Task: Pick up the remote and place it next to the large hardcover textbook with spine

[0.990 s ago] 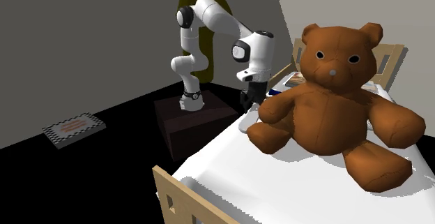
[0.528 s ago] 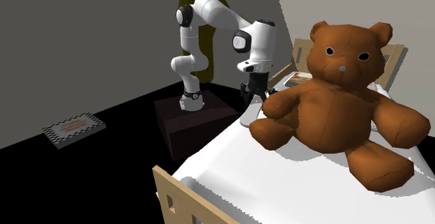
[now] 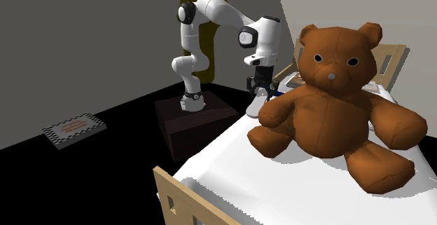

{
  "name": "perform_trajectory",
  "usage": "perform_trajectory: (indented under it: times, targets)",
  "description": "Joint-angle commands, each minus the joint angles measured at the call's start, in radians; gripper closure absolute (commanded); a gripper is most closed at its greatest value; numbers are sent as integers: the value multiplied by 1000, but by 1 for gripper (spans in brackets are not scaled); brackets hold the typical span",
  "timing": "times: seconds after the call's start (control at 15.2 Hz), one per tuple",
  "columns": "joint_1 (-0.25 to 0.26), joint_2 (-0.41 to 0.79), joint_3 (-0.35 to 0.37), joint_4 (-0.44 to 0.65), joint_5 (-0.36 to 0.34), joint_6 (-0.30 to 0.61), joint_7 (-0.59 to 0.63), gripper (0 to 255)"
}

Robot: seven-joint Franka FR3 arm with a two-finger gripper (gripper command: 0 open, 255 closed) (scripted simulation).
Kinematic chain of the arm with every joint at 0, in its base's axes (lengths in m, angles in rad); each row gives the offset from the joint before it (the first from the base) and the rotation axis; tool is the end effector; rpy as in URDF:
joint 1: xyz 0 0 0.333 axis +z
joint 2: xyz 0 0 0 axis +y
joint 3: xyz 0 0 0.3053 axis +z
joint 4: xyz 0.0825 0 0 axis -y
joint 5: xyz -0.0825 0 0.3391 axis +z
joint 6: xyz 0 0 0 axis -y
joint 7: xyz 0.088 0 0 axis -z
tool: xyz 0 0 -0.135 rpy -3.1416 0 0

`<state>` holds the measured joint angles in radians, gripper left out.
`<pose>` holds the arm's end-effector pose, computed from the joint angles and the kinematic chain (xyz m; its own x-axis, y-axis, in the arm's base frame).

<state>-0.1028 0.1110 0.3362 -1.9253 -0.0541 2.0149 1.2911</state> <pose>0.5278 0.1167 0.4152 0.5099 -0.8602 0.0074 -0.8601 -0.5098 0.0177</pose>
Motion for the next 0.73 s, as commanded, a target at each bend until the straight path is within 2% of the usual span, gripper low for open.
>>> perform_trajectory:
  times: [0.0, 0.66]
  targets:
    - [18, -42, 18, -49, 14, 9, 33, 255]
    - [127, -154, 127, -174, 65, 29, 227, 255]
